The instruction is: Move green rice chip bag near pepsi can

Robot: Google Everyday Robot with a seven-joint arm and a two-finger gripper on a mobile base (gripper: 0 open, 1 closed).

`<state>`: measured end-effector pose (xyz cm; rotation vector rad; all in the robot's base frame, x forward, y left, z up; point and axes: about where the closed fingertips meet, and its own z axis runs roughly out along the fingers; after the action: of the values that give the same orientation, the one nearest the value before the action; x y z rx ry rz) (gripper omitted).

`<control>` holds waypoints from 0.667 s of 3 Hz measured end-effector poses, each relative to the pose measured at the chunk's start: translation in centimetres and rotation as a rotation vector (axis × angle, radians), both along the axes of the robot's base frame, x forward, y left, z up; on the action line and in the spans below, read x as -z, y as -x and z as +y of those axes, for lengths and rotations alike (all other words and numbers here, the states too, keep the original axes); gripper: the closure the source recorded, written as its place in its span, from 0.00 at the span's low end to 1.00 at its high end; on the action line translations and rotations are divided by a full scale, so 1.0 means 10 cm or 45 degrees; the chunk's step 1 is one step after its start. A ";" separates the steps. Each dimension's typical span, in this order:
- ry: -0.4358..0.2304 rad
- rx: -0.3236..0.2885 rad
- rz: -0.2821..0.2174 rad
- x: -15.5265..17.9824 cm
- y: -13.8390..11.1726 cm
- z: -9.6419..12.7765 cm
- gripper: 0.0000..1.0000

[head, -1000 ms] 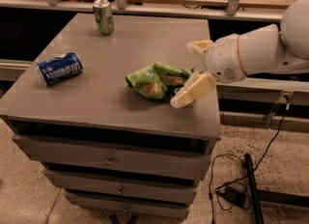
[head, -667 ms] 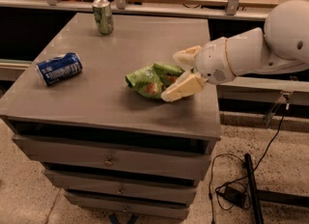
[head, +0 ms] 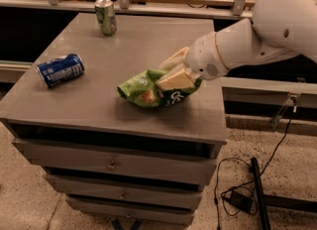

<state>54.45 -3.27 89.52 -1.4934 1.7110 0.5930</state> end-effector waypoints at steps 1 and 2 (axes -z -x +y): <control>-0.009 -0.027 0.007 -0.41 0.06 0.22 0.95; -0.062 -0.019 0.043 -0.74 0.06 0.42 1.00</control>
Offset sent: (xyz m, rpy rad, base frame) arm -0.0006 0.0657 0.1216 0.1259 0.0947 -0.0164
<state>53.89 0.91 96.93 -1.4705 1.7006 0.6662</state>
